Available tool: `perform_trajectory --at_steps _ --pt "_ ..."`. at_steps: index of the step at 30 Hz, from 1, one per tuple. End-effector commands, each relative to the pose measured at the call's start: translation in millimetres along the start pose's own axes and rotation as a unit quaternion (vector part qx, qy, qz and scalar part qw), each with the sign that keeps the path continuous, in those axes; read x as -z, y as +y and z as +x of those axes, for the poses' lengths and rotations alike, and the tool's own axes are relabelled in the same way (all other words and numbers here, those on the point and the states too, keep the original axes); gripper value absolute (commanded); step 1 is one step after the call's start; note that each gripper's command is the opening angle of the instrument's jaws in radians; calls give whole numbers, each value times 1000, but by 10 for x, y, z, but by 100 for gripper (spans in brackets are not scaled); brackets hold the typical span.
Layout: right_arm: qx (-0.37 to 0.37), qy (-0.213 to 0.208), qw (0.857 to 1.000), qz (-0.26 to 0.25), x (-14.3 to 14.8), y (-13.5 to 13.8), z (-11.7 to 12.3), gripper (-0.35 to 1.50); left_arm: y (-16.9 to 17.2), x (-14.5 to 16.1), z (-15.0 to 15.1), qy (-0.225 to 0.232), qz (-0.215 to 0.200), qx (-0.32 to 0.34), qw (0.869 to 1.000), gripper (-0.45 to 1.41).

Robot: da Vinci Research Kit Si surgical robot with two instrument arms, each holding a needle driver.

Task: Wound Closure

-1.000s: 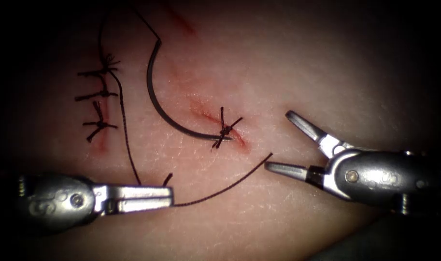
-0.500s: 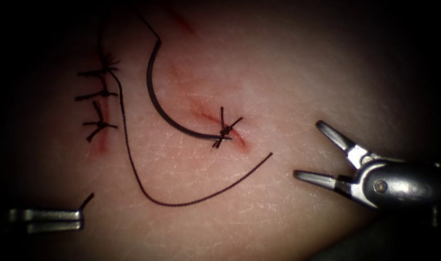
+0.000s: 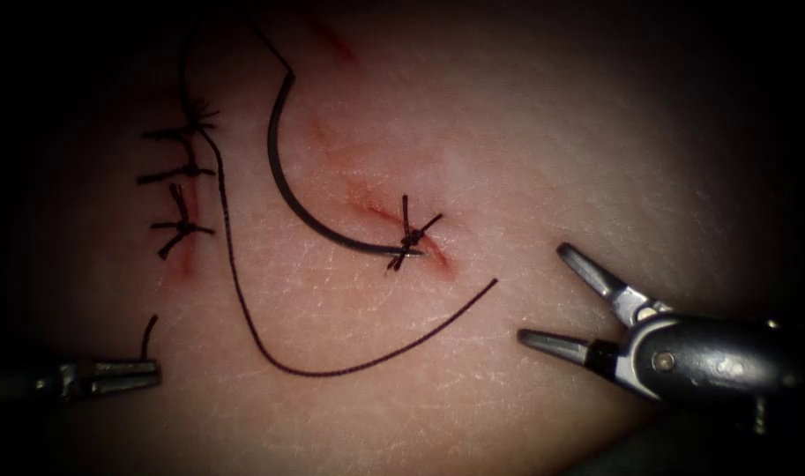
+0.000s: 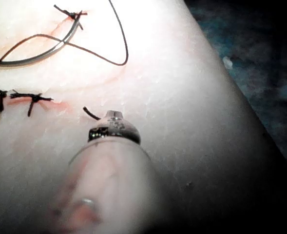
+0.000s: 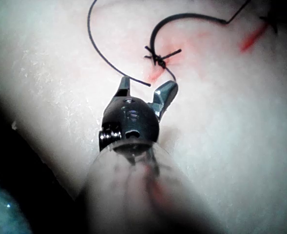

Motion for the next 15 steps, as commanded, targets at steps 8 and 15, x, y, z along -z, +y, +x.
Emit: perform_trajectory --at_steps 8,15 --pt "-3 -1 1000 1 -2 -8 1 138 10 21 -11 -35 -20 48 998 54" --pt "-2 -1 1000 3 1 -12 3 138 18 46 -25 -37 -37 66 996 62"
